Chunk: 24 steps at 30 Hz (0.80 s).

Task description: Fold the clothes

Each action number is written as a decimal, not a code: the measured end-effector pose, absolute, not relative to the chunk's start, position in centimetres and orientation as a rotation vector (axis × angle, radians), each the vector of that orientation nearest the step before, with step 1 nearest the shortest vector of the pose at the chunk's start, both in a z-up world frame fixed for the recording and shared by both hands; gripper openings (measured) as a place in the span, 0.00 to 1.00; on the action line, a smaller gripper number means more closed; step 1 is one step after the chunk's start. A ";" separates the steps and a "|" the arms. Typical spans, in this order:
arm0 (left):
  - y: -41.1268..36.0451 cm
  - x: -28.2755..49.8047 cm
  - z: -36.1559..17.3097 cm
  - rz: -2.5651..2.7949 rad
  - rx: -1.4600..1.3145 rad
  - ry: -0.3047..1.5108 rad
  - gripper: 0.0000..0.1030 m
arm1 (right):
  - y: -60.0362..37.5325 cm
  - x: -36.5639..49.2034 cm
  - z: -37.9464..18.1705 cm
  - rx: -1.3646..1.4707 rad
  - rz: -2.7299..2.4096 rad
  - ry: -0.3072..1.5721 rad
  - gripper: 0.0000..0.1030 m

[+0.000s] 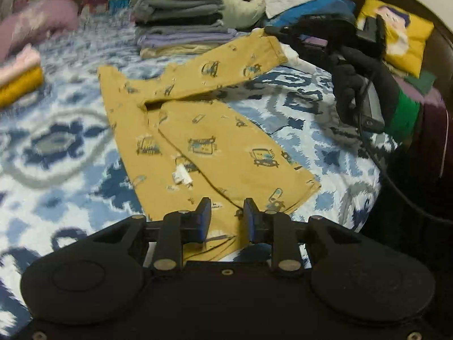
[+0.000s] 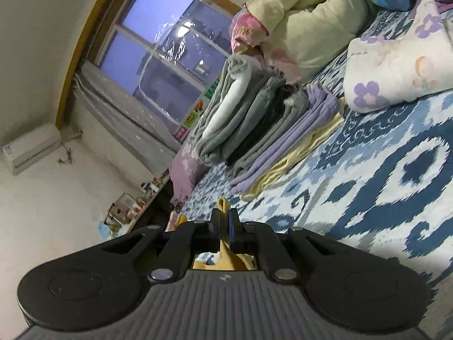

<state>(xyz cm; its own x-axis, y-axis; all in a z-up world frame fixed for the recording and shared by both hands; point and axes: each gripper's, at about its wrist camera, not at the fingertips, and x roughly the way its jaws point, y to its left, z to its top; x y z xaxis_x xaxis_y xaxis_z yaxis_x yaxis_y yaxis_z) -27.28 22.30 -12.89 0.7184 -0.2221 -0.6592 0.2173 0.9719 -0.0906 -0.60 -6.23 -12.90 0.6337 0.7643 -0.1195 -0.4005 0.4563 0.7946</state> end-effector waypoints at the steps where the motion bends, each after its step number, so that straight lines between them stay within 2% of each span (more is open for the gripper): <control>1: 21.9 -27.6 -12.6 -0.238 0.017 0.723 0.38 | -6.3 -0.5 -12.9 0.815 0.759 0.511 0.07; 2: 21.5 -27.9 -12.4 -0.230 0.033 0.715 0.49 | -6.2 -0.4 -13.1 0.816 0.761 0.519 0.07; 7: 19.0 -29.0 -13.1 -0.158 0.214 0.733 0.48 | -5.3 -0.4 -13.1 0.798 0.793 0.537 0.07; 11: 18.1 -28.9 -14.3 -0.097 0.304 0.756 0.28 | -5.0 -0.5 -12.9 0.786 0.814 0.534 0.07; 18: 18.2 -28.6 -14.6 -0.042 0.326 0.754 0.27 | -5.7 -0.3 -13.1 0.819 0.805 0.536 0.07; 19: 18.0 -28.5 -14.8 -0.039 0.330 0.755 0.17 | -5.7 -0.2 -13.1 0.821 0.808 0.538 0.07; 20: 18.0 -28.4 -14.8 -0.031 0.328 0.753 0.12 | -5.6 -0.2 -13.2 0.820 0.812 0.541 0.07; 24: 18.2 -28.8 -12.7 -0.010 0.251 0.674 0.07 | -5.3 -0.4 -12.6 0.789 0.835 0.520 0.07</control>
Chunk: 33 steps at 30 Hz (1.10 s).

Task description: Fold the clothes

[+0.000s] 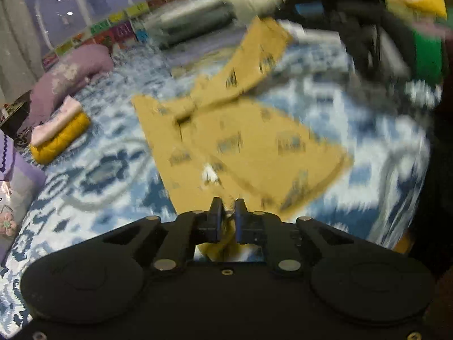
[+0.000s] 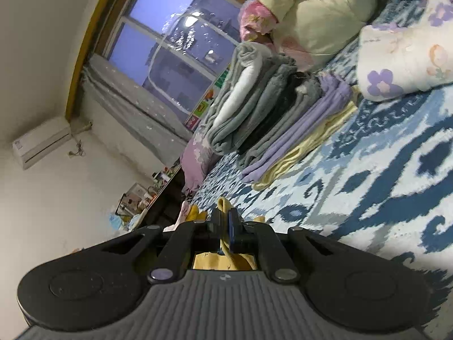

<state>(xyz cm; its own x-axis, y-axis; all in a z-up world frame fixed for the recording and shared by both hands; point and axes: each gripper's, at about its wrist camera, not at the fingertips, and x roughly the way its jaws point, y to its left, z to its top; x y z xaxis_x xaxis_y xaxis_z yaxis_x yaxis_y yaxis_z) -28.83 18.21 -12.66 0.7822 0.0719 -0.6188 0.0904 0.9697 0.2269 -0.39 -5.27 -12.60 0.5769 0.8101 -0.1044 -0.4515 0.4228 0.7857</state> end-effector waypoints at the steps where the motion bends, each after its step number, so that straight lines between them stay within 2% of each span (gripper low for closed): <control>1: 18.2 -28.8 -12.4 -0.031 0.228 0.672 0.07 | -5.5 -0.4 -12.2 0.783 0.835 0.501 0.07; 7: 17.2 -27.9 -15.3 -0.069 0.293 0.767 0.07 | -6.8 0.3 -12.6 0.819 0.812 0.510 0.07; 9: 17.4 -27.9 -14.8 -0.086 0.278 0.758 0.20 | -6.4 0.3 -12.7 0.794 0.807 0.529 0.07; 10: 17.7 -28.1 -14.3 -0.104 0.246 0.745 0.33 | -6.3 0.3 -12.7 0.783 0.805 0.536 0.07; 11: 18.2 -28.2 -13.9 -0.121 0.210 0.735 0.37 | -6.2 0.3 -12.8 0.772 0.802 0.543 0.07; 19: 22.8 -25.1 -11.5 0.000 0.058 0.648 0.30 | -6.1 -0.2 -13.6 0.740 0.797 0.632 0.07; 21: 24.0 -23.3 -11.2 0.041 0.038 0.630 0.26 | -5.9 -0.8 -13.5 0.698 0.796 0.642 0.07; 23: 25.0 -20.9 -10.7 0.062 0.039 0.596 0.17 | -6.1 -1.3 -13.2 0.669 0.791 0.632 0.07; 25: 26.0 -18.4 -10.5 0.080 0.043 0.568 0.12 | -6.4 -1.4 -13.3 0.666 0.782 0.626 0.07; 33: 30.4 -9.1 -11.9 0.084 0.001 0.539 0.09 | -8.1 -2.6 -13.4 0.760 0.792 0.621 0.07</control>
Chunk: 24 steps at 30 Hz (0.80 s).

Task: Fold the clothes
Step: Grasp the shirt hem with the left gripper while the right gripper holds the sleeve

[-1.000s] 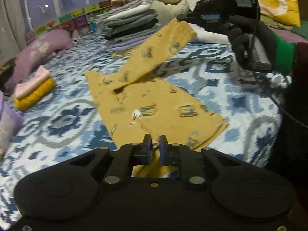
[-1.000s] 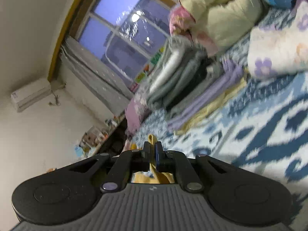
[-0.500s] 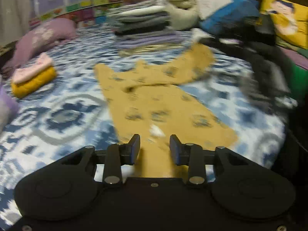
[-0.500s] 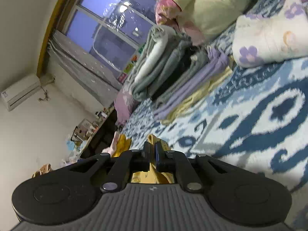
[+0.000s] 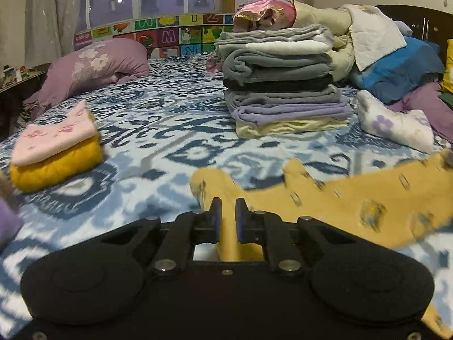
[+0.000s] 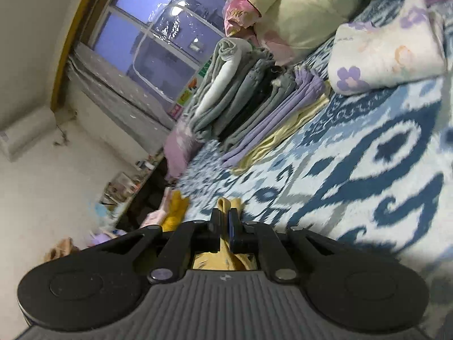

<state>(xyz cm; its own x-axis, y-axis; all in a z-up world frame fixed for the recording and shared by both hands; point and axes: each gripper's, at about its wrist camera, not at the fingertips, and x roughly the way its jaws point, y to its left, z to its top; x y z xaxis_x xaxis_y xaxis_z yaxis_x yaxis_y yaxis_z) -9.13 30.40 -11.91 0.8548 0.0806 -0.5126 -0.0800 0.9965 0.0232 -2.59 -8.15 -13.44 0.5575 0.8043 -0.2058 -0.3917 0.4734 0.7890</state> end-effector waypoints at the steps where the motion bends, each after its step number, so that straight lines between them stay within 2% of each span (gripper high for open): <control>1: 30.8 -8.3 -12.3 0.079 -0.002 0.541 0.09 | -8.1 -2.7 -13.5 0.761 0.798 0.623 0.07; 5: 32.0 -4.9 -14.5 0.048 0.008 0.649 0.09 | -7.7 -2.9 -13.2 0.764 0.832 0.601 0.07; 11: 33.6 -4.1 -13.1 0.023 -0.055 0.631 0.09 | -7.6 -2.9 -13.3 0.749 0.818 0.607 0.07; 14: 34.1 -2.8 -14.7 0.051 -0.051 0.704 0.09 | -7.3 -3.2 -13.1 0.722 0.820 0.587 0.07; 24: 35.2 -6.9 -12.5 0.122 -0.187 0.630 0.09 | -4.8 -4.9 -9.9 0.509 0.859 0.477 0.07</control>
<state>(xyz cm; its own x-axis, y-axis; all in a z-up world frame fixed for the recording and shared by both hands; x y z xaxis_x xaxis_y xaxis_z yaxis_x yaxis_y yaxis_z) -6.86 35.23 -12.53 0.8015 0.0561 -0.5954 -0.1695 0.9761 -0.1363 -4.85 -4.81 -9.88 0.5647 0.8035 -0.1886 -0.5841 0.5505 0.5964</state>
